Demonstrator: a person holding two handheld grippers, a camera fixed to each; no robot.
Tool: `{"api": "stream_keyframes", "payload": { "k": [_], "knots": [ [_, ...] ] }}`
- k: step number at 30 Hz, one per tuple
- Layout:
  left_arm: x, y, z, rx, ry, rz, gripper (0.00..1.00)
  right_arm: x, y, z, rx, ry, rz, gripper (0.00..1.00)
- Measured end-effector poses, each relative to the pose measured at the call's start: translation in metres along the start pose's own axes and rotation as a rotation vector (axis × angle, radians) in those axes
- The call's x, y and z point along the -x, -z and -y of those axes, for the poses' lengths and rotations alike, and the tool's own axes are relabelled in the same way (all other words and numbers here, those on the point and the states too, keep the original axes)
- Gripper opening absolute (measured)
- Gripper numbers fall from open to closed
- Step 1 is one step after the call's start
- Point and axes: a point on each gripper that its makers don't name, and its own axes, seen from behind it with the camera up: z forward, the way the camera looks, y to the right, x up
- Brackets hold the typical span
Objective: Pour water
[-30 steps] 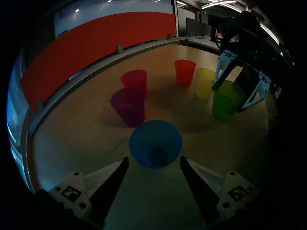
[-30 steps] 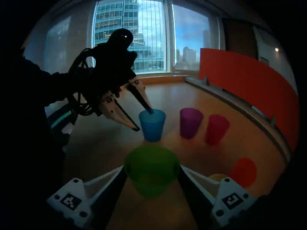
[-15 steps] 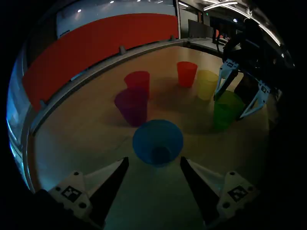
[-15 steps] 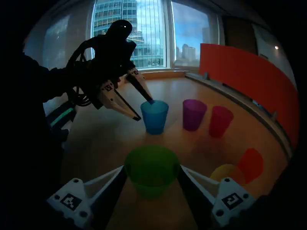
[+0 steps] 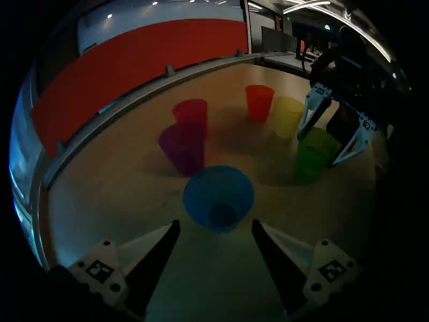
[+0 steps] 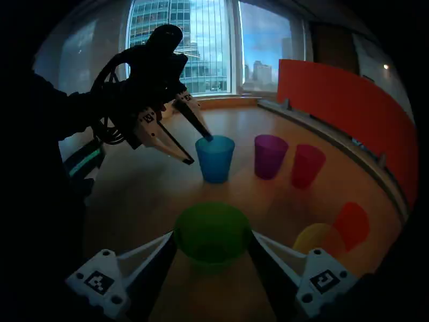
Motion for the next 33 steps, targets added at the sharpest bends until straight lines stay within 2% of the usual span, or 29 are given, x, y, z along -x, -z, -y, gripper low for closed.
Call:
{"api": "stream_keyframes", "payload": {
  "k": [13, 18, 33],
  "knots": [
    [-0.001, 0.0, -0.003, 0.003, -0.007, 0.0, 1.0, 0.005, 0.001, 0.001, 0.01, 0.019, 0.015, 0.93],
    [-0.001, 0.001, -0.003, 0.002, -0.005, -0.001, 1.0, 0.006, 0.002, -0.002, 0.021, 0.018, 0.016, 0.99],
    [0.005, 0.01, -0.001, -0.011, 0.017, -0.007, 1.0, 0.024, 0.02, -0.002, 0.06, 0.013, 0.041, 1.0]
  ]
}}
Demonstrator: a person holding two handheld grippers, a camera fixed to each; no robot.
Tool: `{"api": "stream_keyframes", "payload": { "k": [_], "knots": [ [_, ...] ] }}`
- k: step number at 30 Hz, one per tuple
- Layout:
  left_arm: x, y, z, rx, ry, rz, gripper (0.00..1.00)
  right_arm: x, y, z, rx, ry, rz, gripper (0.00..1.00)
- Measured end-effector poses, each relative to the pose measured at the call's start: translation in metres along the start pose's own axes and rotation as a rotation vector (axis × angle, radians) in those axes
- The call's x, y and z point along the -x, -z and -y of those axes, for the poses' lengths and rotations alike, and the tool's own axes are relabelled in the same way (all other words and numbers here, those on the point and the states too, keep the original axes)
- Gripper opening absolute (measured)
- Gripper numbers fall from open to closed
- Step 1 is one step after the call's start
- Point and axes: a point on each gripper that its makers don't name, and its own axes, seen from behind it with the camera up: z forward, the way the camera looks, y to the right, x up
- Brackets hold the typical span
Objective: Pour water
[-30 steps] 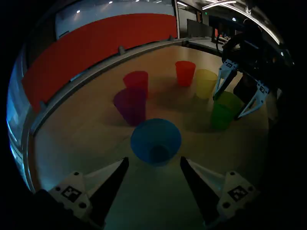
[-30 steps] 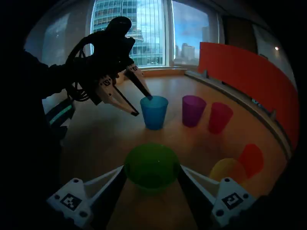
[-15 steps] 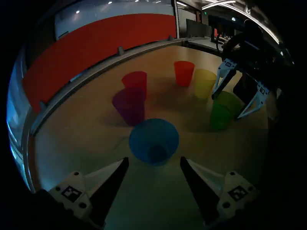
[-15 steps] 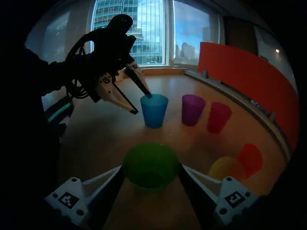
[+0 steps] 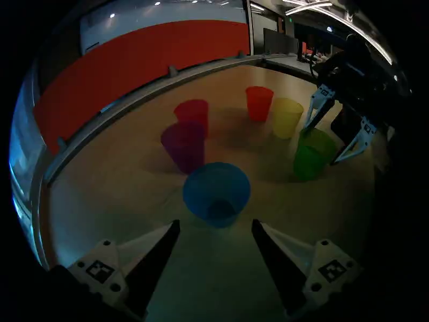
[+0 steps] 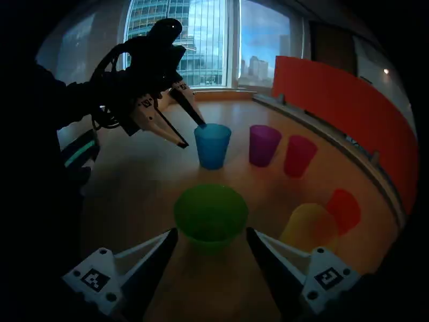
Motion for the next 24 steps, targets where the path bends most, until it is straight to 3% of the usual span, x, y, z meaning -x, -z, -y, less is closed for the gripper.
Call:
{"api": "stream_keyframes", "payload": {
  "k": [11, 24],
  "knots": [
    [0.003, 0.018, 0.008, -0.034, 0.05, -0.031, 1.0, 0.007, 0.021, -0.005, 0.045, -0.028, -0.013, 1.0],
    [-0.002, 0.045, 0.022, -0.094, 0.117, -0.091, 1.0, -0.011, 0.056, -0.014, 0.099, -0.084, -0.082, 1.0]
  ]
}}
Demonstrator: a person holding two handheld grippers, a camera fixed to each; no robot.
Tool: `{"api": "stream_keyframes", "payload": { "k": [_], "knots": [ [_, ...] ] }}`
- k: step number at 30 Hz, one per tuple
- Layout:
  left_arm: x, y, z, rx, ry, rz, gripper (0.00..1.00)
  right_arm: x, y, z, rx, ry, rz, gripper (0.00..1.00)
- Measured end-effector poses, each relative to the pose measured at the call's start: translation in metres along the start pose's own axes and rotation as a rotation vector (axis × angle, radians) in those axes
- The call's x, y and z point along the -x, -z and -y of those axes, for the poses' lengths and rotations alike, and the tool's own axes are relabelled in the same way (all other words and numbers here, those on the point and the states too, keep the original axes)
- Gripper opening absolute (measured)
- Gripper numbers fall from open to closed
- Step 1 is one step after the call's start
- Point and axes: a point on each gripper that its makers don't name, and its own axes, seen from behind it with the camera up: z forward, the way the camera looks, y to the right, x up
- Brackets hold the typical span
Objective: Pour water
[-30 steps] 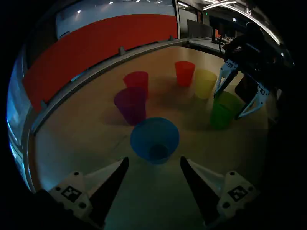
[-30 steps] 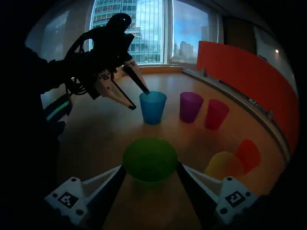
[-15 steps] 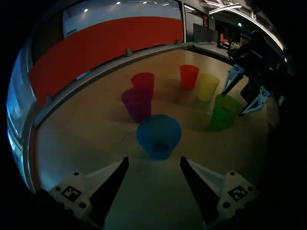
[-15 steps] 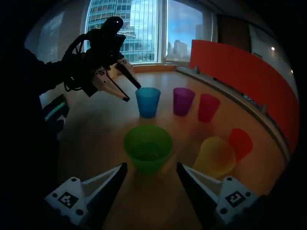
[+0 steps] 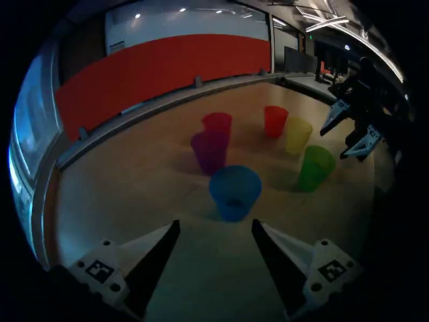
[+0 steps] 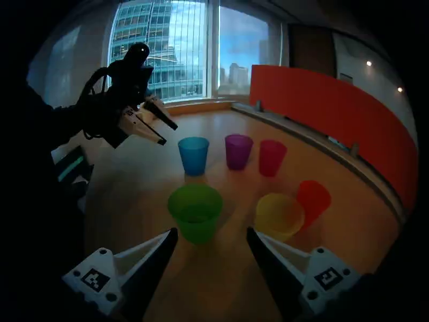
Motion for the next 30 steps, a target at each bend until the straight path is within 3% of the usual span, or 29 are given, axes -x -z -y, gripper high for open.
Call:
{"api": "stream_keyframes", "payload": {
  "k": [6, 15, 30],
  "knots": [
    [-0.014, 0.012, 0.013, -0.033, 0.045, -0.058, 1.0, -0.015, 0.014, -0.009, 0.038, -0.024, -0.046, 1.0],
    [-0.047, 0.037, 0.043, -0.121, 0.121, -0.202, 1.0, -0.039, 0.036, -0.028, 0.122, -0.066, -0.133, 1.0],
    [-0.078, 0.06, 0.062, -0.253, 0.187, -0.417, 1.0, -0.066, 0.063, -0.065, 0.33, -0.125, -0.271, 0.99]
  ]
}}
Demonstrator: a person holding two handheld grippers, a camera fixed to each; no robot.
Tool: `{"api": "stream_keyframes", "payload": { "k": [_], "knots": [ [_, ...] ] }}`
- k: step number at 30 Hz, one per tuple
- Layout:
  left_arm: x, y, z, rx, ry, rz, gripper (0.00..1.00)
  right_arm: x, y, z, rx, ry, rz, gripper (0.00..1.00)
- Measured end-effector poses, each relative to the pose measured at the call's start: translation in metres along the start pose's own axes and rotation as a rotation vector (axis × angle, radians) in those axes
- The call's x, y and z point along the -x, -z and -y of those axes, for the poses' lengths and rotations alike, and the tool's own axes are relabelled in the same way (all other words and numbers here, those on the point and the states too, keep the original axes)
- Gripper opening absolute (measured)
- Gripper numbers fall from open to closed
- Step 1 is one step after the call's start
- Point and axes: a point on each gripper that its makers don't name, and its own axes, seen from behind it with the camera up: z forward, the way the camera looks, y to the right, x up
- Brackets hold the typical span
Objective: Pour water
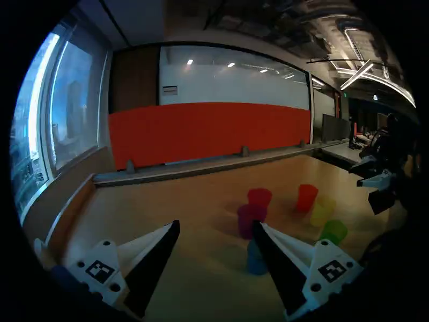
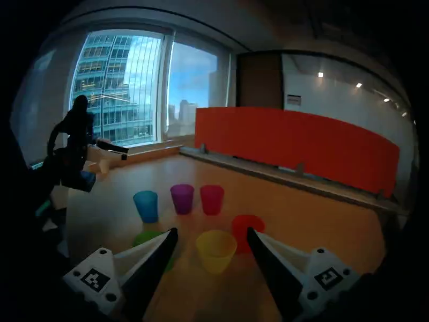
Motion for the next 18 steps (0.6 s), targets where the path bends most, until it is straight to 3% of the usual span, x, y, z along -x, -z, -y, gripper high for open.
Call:
{"api": "stream_keyframes", "payload": {
  "k": [12, 18],
  "knots": [
    [-0.029, 0.004, 0.013, -0.118, 0.076, -0.16, 1.0, -0.035, 0.008, -0.05, 0.225, -0.043, -0.143, 0.99],
    [-0.037, 0.006, 0.01, -0.138, 0.088, -0.214, 1.0, -0.048, 0.014, -0.072, 0.333, -0.081, -0.21, 0.99]
  ]
}}
